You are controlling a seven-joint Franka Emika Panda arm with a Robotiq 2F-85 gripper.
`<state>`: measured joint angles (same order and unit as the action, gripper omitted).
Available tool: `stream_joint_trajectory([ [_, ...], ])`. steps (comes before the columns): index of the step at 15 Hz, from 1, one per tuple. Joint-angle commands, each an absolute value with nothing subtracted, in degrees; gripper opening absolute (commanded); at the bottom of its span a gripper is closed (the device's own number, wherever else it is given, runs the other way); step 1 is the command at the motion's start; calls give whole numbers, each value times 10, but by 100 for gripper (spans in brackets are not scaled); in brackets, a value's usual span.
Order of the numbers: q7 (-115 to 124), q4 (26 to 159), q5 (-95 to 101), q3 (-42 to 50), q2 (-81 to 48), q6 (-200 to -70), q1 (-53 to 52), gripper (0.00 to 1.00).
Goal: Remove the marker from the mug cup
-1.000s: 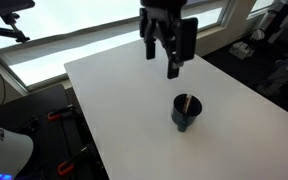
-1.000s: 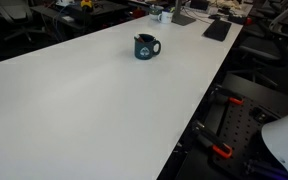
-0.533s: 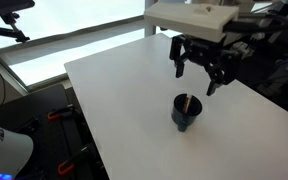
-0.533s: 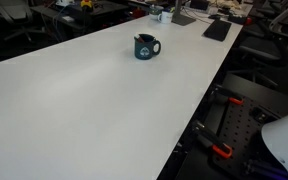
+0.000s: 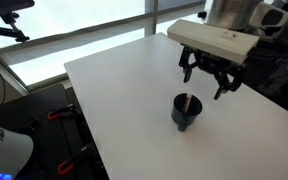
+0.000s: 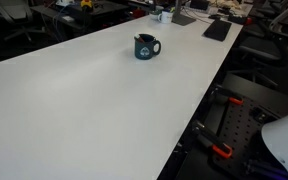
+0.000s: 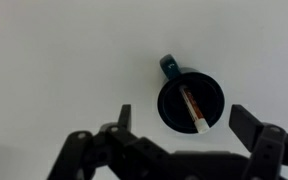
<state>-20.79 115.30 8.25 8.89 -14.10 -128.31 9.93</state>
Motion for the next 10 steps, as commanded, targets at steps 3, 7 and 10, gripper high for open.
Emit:
stream_joint_trajectory([
  [3,-213,1140,89,80,-158,-1284,102,100],
  [7,-235,1109,115,66,-204,-1323,97,100],
  [10,-249,1093,157,60,-239,-1376,94,100],
])
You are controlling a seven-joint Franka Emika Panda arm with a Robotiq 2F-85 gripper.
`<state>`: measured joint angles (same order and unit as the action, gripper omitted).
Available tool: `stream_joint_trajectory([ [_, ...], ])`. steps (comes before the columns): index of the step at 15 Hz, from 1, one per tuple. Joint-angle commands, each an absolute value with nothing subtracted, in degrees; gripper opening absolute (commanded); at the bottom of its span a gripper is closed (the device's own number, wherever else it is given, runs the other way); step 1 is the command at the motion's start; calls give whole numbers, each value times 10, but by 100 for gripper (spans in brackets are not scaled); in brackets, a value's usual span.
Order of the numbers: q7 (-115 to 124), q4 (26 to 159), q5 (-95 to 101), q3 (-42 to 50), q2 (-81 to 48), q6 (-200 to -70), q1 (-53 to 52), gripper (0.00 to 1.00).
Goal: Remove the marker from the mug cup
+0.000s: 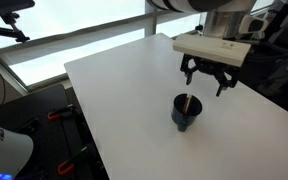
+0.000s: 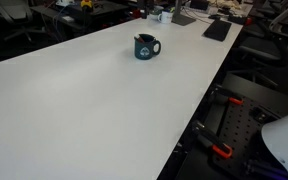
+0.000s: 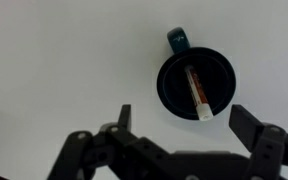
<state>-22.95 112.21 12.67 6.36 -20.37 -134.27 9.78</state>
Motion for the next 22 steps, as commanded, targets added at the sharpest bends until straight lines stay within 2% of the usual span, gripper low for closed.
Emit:
stream_joint_trajectory([
  [1,-253,1087,163,58,-250,-1391,94,100],
  [6,-338,1073,81,-7,-287,-1461,137,100],
  [10,-422,1062,-31,-66,-295,-1429,182,100],
  [17,-408,1063,-60,-29,-271,-1294,174,100],
  [22,-392,1046,-41,-3,-280,-1259,159,100],
])
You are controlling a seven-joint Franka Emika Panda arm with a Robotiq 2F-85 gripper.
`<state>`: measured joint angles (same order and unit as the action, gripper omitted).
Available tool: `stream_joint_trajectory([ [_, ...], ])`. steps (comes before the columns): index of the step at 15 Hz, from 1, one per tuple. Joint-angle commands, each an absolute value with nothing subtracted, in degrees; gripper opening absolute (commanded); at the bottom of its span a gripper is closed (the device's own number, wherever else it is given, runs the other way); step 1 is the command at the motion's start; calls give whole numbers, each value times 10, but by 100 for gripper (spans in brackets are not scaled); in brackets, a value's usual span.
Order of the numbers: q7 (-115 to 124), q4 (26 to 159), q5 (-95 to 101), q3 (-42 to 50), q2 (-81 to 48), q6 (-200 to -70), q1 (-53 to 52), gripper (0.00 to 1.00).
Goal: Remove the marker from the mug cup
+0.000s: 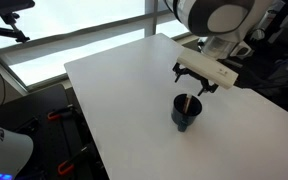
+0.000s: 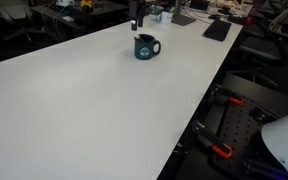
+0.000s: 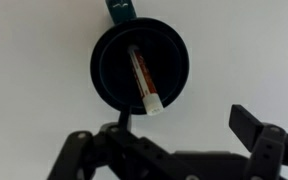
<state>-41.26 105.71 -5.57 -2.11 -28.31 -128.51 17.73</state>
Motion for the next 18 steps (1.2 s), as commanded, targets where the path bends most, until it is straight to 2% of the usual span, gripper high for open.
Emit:
stream_joint_trajectory([
  [1,-391,1041,-35,1,-285,-1262,156,100],
  [4,-388,1035,-18,9,-296,-1272,146,100],
  [7,-387,1024,-4,9,-310,-1276,143,86],
  [8,-387,1021,0,9,-316,-1278,142,88],
  [9,-389,1017,4,9,-322,-1281,143,85],
  [10,-388,1013,9,10,-330,-1286,142,88],
  [14,-389,997,32,13,-361,-1306,142,83],
  [18,-393,987,33,11,-376,-1317,148,53],
])
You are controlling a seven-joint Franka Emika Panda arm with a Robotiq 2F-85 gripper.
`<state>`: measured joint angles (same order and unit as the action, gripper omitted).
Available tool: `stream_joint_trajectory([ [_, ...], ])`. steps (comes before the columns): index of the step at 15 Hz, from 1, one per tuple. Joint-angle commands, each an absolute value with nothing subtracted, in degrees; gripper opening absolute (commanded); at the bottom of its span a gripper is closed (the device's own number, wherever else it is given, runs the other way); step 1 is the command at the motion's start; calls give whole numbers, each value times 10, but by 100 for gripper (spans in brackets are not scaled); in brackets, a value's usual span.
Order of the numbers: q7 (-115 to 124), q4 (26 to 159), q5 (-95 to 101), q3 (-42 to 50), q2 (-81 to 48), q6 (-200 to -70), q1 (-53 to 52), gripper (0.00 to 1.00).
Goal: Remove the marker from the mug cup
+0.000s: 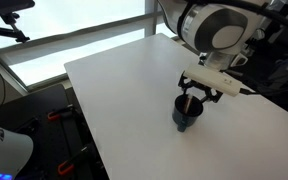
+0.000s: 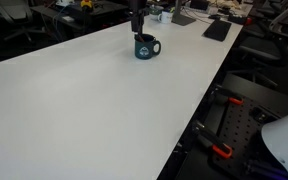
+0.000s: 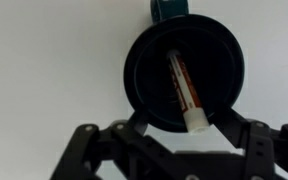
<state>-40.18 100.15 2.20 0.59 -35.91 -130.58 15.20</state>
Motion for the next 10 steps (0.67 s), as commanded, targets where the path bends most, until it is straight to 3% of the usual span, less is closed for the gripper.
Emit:
stream_joint_trajectory([
  [1,-393,987,33,11,-376,-1316,147,53],
  [4,-390,981,33,11,-372,-1307,145,66],
  [5,-391,981,32,11,-370,-1307,145,61],
  [6,-391,981,32,10,-369,-1307,146,40],
  [7,-392,981,31,10,-368,-1307,146,40],
  [10,-393,977,28,8,-366,-1304,147,16],
])
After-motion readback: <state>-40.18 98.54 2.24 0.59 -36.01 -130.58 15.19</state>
